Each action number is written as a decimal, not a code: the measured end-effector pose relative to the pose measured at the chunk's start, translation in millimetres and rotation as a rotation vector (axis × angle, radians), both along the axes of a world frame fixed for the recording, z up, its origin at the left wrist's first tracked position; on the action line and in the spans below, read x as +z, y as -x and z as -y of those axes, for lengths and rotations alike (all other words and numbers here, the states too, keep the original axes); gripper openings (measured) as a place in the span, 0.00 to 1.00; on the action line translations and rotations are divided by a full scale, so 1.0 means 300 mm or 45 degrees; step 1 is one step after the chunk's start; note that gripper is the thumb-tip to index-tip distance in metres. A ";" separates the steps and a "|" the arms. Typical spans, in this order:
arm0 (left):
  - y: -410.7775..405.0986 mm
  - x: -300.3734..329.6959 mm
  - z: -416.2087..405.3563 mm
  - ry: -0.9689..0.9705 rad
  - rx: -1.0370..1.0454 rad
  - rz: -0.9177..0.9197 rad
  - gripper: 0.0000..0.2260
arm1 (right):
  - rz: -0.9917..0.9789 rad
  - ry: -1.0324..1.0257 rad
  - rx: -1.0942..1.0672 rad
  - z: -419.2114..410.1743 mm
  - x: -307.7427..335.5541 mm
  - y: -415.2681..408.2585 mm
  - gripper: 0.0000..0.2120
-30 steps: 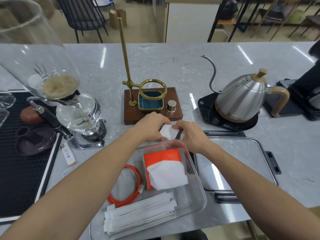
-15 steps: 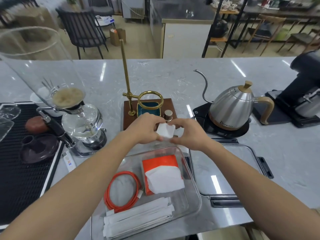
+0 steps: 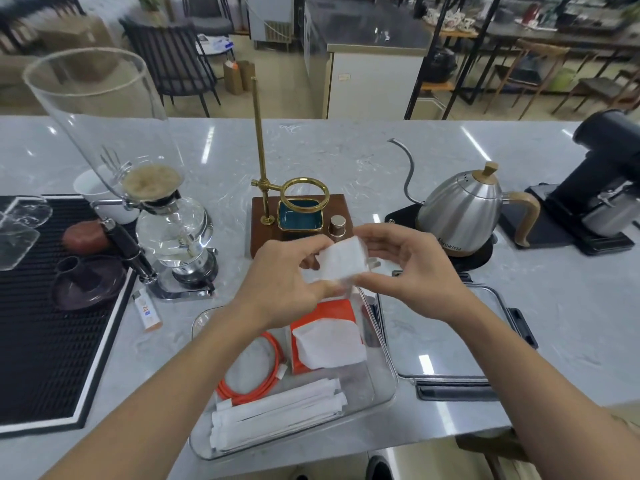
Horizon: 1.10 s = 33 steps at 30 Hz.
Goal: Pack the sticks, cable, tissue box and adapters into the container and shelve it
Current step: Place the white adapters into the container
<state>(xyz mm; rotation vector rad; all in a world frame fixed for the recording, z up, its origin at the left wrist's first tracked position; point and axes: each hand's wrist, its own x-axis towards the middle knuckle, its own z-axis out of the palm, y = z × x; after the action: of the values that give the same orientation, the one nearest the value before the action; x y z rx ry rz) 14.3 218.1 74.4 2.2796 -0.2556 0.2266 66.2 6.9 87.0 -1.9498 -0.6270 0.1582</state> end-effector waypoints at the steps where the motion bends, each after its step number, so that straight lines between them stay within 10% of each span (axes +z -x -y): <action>1: 0.023 -0.002 0.008 0.044 -0.002 -0.007 0.18 | -0.012 -0.013 0.006 0.006 -0.001 0.017 0.30; 33: 0.292 -0.108 0.140 0.436 -0.195 -0.402 0.22 | -0.068 -0.084 -0.214 0.043 -0.098 0.356 0.18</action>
<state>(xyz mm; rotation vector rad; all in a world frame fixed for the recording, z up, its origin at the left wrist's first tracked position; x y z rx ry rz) -73.2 176.1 41.9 1.9115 -0.2068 -0.1589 -40.6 -6.0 57.6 -1.9178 -0.4259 0.0835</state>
